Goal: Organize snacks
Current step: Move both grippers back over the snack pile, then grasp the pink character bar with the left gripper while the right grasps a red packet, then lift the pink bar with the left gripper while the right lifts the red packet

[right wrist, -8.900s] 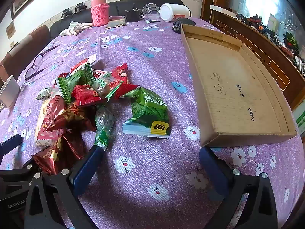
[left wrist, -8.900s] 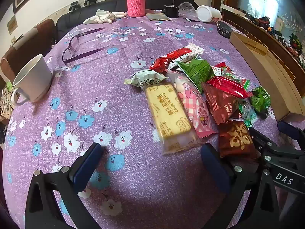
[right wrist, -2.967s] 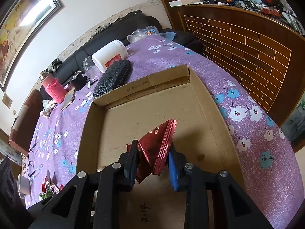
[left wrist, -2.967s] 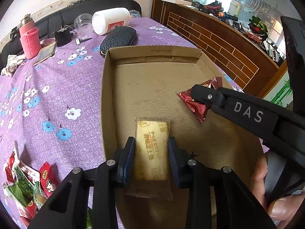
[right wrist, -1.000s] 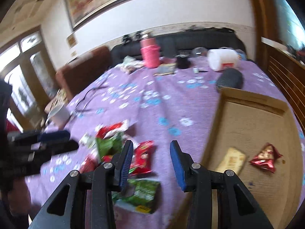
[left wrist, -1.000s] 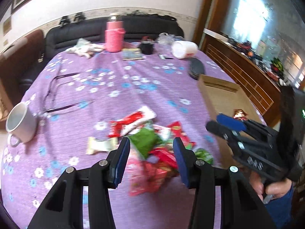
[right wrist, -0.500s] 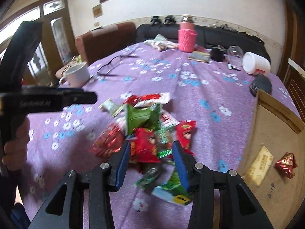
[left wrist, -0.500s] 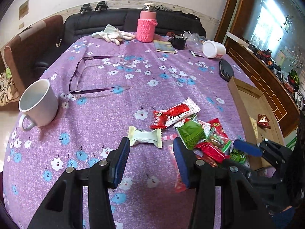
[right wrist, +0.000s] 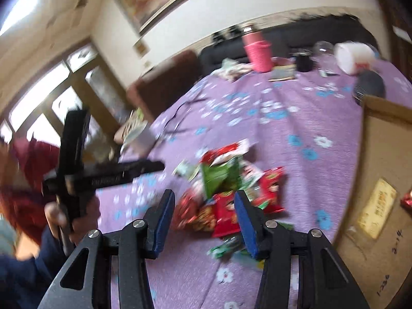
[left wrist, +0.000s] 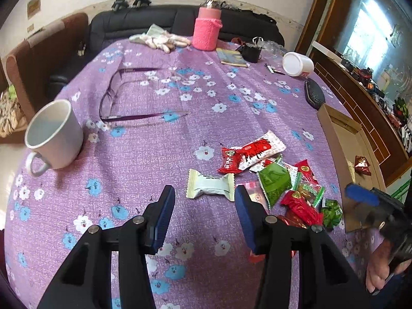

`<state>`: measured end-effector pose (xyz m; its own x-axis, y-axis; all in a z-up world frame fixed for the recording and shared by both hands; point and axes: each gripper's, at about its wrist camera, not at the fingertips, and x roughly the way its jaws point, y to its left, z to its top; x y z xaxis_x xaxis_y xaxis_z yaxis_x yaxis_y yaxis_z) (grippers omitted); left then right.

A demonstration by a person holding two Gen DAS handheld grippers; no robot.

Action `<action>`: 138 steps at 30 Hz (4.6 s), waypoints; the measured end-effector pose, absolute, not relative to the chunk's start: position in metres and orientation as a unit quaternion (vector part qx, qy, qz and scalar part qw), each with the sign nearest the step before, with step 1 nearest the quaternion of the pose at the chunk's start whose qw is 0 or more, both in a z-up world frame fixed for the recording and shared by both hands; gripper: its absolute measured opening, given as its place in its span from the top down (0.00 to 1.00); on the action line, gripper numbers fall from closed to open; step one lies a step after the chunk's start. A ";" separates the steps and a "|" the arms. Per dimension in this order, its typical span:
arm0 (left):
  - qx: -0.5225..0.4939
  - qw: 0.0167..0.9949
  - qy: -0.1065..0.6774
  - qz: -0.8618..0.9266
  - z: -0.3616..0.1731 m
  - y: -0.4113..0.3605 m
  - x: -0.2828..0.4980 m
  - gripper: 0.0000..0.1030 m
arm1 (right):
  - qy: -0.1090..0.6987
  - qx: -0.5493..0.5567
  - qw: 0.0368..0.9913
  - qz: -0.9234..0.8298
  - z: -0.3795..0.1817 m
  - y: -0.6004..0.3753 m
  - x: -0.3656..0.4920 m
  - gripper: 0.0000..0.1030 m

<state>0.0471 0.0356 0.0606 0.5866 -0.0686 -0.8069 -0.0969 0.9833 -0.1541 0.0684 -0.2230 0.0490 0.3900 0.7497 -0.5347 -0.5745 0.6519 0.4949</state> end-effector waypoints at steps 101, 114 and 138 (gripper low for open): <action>-0.075 0.865 0.495 -0.007 0.019 -0.004 -0.005 0.78 | 0.376 0.071 0.832 0.402 0.052 -0.210 0.057 0.46; -0.076 0.886 0.456 -0.025 0.017 0.010 0.003 0.77 | 0.410 -0.066 0.769 0.486 0.018 -0.143 0.021 0.44; -0.090 0.887 0.452 -0.008 0.016 0.021 0.006 0.77 | 0.385 -0.214 0.790 0.427 0.008 -0.099 0.032 0.32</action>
<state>0.0059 0.0211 0.0162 0.5908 -0.0965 -0.8011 -0.0672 0.9835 -0.1680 0.0317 -0.0985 0.0077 0.3389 0.5101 -0.7905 -0.8391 0.5440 -0.0087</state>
